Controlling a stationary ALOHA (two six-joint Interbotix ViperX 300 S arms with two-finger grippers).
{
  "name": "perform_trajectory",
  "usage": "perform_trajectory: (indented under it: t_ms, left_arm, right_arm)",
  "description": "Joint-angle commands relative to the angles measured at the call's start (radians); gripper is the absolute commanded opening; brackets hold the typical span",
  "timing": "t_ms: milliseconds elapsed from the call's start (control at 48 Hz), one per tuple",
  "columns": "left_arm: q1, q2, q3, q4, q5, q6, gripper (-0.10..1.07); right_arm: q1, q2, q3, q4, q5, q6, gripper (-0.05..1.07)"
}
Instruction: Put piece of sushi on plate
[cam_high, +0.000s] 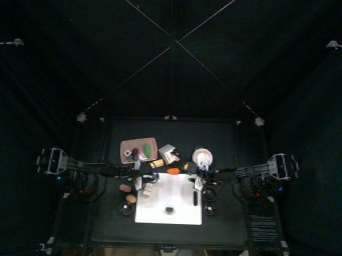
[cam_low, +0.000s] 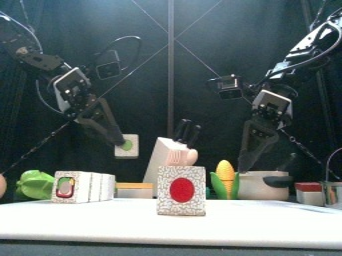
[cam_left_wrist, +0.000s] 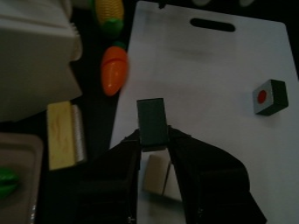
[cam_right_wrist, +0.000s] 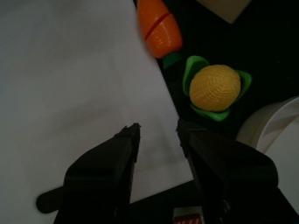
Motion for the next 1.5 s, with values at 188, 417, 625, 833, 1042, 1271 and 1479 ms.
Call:
perform_trajectory:
  t_ms: [188, 417, 625, 833, 1042, 1271, 1479]
  left_arm:
    - [0.273, -0.252, 0.161, 0.025, -0.009, -0.003, 0.58]
    - [0.489, -0.314, 0.232, 0.021, -0.009, -0.003, 0.58]
    - [0.604, -0.261, 0.23, 0.021, -0.005, -0.003, 0.58]
    - [0.65, -0.158, 0.224, 0.021, -0.005, -0.003, 0.59]
    - [0.667, -0.089, 0.218, 0.021, -0.009, -0.005, 0.6]
    - [0.667, -0.089, 0.218, 0.02, -0.009, -0.008, 0.71]
    - [0.661, -0.106, 0.215, 0.02, -0.009, -0.008, 0.84]
  right_arm:
    - [-0.002, -0.005, -0.018, -0.002, -0.005, 0.002, 0.78]
    - [-0.002, -0.002, -0.021, -0.002, -0.005, 0.002, 0.78]
    - [-0.002, 0.0, -0.025, -0.006, -0.005, 0.0, 0.78]
    - [-0.002, 0.002, -0.023, -0.006, -0.003, 0.0, 0.78]
    - [-0.003, 0.002, -0.025, -0.005, -0.005, 0.0, 0.78]
    - [-0.002, 0.002, -0.025, -0.005, -0.003, 0.0, 0.78]
    - [-0.002, 0.002, -0.023, -0.005, -0.003, 0.0, 0.78]
